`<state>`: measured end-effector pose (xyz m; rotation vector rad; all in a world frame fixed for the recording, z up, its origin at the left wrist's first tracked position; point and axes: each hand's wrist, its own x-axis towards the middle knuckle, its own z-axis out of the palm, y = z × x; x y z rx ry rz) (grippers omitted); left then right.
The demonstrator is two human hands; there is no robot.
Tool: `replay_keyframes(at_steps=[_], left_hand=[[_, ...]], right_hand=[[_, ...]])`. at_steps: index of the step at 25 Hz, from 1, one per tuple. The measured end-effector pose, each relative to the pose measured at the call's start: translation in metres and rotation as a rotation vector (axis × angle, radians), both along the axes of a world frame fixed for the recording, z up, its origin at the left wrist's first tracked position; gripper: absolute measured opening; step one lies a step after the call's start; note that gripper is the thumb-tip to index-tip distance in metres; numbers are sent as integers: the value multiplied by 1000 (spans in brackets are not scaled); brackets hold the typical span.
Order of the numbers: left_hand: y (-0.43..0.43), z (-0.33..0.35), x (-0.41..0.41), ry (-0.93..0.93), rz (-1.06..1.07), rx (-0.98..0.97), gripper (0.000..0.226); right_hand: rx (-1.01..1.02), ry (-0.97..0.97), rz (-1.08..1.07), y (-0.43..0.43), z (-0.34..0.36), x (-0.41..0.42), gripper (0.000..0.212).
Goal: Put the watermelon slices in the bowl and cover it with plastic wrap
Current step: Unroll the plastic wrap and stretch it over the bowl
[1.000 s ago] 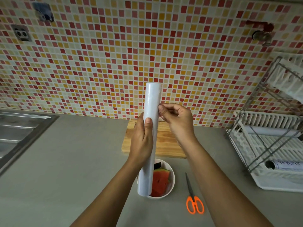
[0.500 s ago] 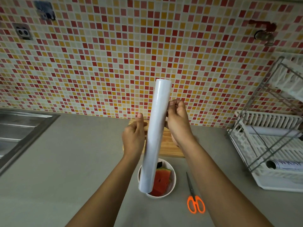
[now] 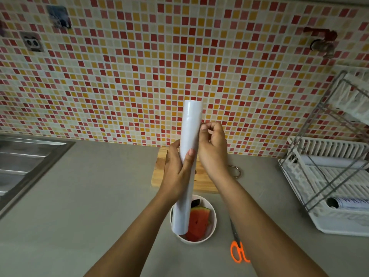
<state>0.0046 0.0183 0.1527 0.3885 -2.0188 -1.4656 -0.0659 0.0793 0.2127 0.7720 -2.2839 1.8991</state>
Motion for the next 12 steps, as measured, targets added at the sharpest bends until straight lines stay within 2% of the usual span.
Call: replay_keyframes(at_steps=[2, 5, 7, 9, 12], left_hand=[[5, -2, 0, 53, 38, 28, 38], [5, -4, 3, 71, 55, 62, 27], [4, -6, 5, 55, 60, 60, 34], [3, -8, 7, 52, 56, 68, 40], [3, -6, 10, 42, 62, 59, 32]], right_hand=[[14, 90, -50, -2, 2, 1, 8], [-78, -182, 0, -5, 5, 1, 11], [-129, -236, 52, -4, 4, 1, 8], [-153, -89, 106, 0, 6, 3, 9], [-141, 104, 102, 4, 13, 0, 20]])
